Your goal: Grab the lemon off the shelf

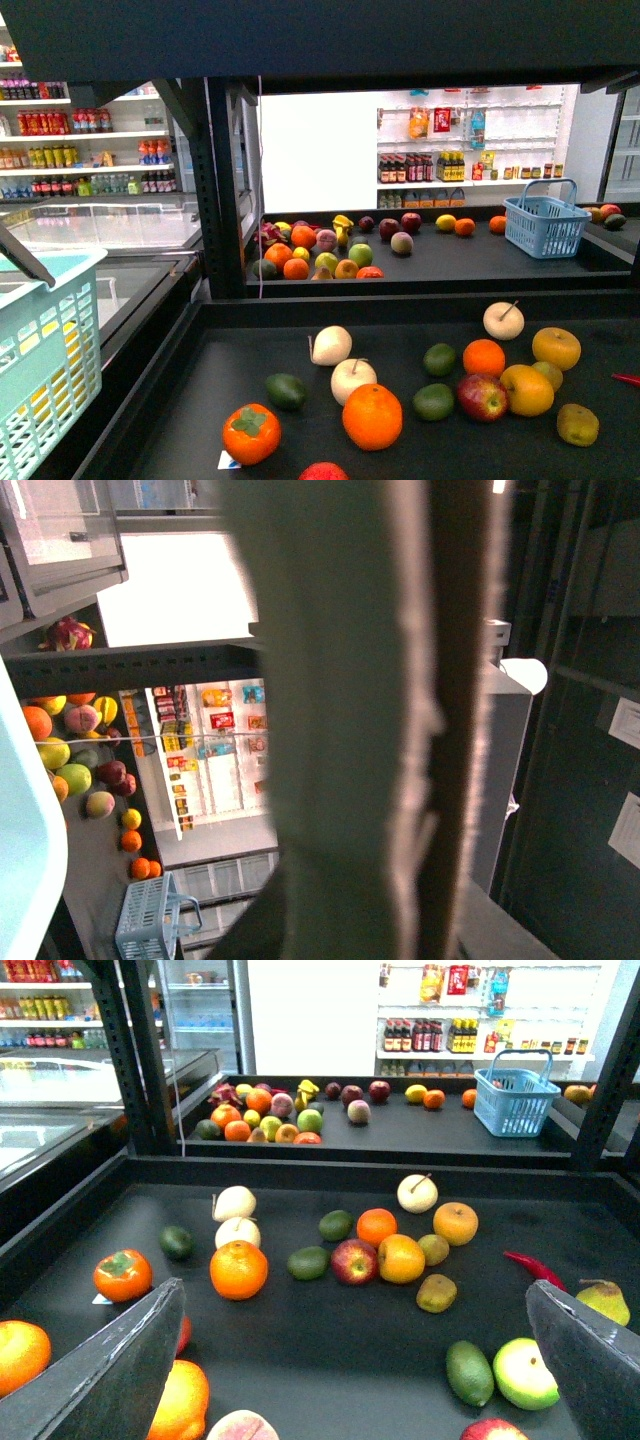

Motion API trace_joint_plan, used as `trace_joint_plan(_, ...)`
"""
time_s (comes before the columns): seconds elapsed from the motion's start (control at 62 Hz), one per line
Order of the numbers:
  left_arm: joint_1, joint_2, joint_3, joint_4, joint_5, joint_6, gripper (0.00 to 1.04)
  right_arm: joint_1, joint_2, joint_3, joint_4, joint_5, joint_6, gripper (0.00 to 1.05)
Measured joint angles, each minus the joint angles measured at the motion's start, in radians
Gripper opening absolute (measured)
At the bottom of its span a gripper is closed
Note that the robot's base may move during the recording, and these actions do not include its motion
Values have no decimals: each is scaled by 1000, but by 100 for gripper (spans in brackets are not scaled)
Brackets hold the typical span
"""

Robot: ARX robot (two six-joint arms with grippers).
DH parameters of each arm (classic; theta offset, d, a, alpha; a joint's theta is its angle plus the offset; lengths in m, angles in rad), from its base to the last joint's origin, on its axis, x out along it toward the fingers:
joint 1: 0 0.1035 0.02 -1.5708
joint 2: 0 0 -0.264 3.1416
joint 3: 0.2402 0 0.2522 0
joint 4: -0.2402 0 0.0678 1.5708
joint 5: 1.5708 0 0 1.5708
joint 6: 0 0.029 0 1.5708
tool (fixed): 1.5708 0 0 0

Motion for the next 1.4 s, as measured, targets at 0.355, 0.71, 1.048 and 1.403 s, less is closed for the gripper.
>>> trace_joint_plan(0.355,0,-5,0,7,-1,0,100,0,-1,0,0,0,0,102)
trace_joint_plan(0.71,111,-238,-128,-287,76,154,97,0,-1,0,0,0,0,102)
trace_joint_plan(1.048,48,-539,-63,-987,-62,500,97,0,-1,0,0,0,0,102)
trace_joint_plan(1.403,-254,-1194,-205,-1374,-240,1439,66,0,-1,0,0,0,0,102)
